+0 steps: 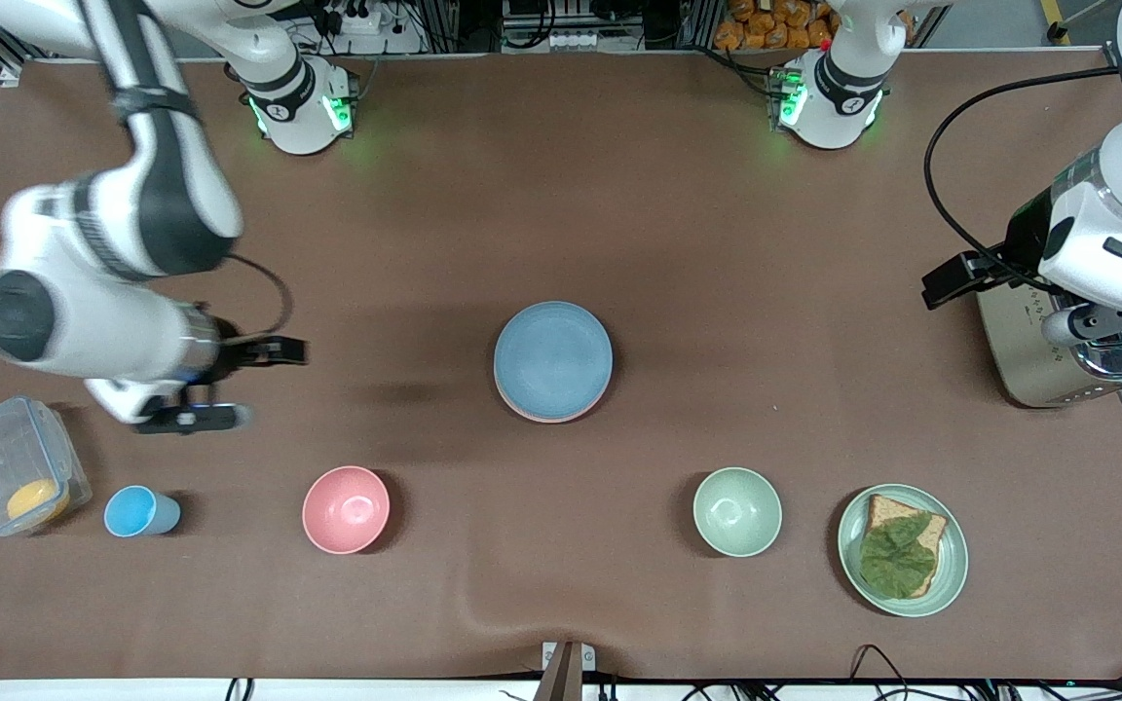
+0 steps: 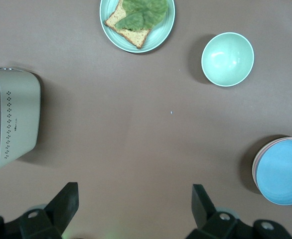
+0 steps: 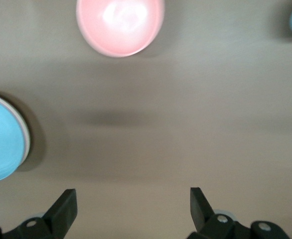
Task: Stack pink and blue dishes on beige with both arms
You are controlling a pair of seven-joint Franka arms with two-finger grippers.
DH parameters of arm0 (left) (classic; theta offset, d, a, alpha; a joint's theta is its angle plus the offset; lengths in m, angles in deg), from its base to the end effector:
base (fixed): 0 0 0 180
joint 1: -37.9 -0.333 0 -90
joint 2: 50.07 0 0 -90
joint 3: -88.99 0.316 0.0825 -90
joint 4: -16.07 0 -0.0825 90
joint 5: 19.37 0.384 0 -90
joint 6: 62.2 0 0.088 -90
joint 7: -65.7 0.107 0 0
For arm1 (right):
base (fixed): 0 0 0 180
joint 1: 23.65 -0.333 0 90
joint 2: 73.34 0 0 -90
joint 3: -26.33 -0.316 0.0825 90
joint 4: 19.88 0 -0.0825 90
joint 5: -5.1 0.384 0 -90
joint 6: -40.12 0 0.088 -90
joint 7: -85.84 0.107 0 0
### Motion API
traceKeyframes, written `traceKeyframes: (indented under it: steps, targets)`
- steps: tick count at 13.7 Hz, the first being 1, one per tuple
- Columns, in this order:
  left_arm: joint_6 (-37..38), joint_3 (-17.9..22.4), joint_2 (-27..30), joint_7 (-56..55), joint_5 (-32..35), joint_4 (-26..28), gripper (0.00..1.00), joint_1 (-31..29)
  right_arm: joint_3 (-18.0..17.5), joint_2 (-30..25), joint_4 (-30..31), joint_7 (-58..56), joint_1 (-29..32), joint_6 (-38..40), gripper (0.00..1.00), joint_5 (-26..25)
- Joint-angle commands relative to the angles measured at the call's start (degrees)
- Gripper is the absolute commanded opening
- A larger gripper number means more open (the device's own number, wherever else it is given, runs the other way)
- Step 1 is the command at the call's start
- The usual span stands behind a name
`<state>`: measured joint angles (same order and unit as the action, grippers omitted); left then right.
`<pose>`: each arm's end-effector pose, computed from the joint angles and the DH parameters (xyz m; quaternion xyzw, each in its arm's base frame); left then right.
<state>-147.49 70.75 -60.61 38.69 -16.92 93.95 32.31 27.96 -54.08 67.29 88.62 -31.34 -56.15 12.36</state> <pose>0.5906 -0.1079 0.6148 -0.9915 -0.1281 0.0239 0.0008 0.6366 0.0821 0.4545 -0.9943 -0.0164 0.0924 0.0504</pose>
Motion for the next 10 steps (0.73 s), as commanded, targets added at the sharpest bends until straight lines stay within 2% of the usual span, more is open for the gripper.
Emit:
traceKeyframes:
  steps: [1, 3, 6, 10]
  targets:
    - [0.9, 0.1, 1.0, 1.0, -0.2, 0.2, 1.00, -0.2, -1.4, -6.9, 1.7, -1.4, 3.2, 1.6, 1.00, -4.3]
    - [0.9, 0.1, 1.0, 1.0, -0.2, 0.2, 1.00, -0.3, -1.5, -11.0, 3.2, -2.1, 3.9, 1.8, 1.00, -9.5]
    - [0.9, 0.1, 1.0, 1.0, -0.2, 0.2, 1.00, -0.2, -1.4, -17.4, 6.5, -8.6, 6.3, 2.9, 1.00, -9.5]
    - [0.9, 0.1, 1.0, 1.0, -0.2, 0.2, 1.00, -0.2, -2.2, -20.3, 5.9, -8.8, 7.3, 5.3, 1.00, -9.7]
